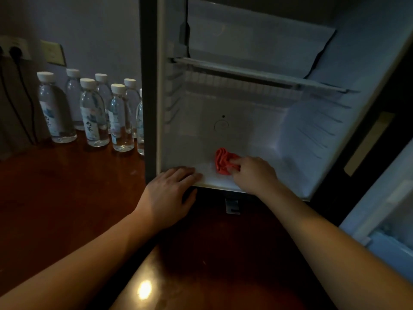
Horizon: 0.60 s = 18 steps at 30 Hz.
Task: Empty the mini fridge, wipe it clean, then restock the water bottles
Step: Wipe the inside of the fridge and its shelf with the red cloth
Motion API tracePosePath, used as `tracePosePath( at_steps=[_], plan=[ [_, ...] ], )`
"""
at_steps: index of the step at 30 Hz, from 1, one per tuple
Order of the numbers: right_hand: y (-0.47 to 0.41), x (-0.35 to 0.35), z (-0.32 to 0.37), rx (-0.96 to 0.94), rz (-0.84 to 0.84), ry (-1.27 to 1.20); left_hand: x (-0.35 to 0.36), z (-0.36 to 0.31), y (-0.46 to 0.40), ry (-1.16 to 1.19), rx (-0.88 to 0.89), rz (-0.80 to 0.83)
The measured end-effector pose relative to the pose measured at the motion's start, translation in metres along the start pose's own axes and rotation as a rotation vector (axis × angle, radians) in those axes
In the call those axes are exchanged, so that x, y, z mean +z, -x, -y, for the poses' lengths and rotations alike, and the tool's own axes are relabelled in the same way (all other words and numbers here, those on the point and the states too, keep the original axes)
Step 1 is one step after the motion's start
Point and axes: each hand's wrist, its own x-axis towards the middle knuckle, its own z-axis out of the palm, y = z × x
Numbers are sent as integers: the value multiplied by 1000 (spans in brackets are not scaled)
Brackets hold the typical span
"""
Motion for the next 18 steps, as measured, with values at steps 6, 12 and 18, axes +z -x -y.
tracePosePath(
  at_steps=[6, 12, 18],
  plan=[
    [-36, 6, -1, 56, 25, -26, 0, 2, -2, -5, -8, -10],
    [-45, 11, -6, 50, 17, -55, -2, 2, -2, 43, -13, -6],
    [-44, 9, -8, 7, 13, -28, 1, 2, -1, 27, -16, -12]
  ],
)
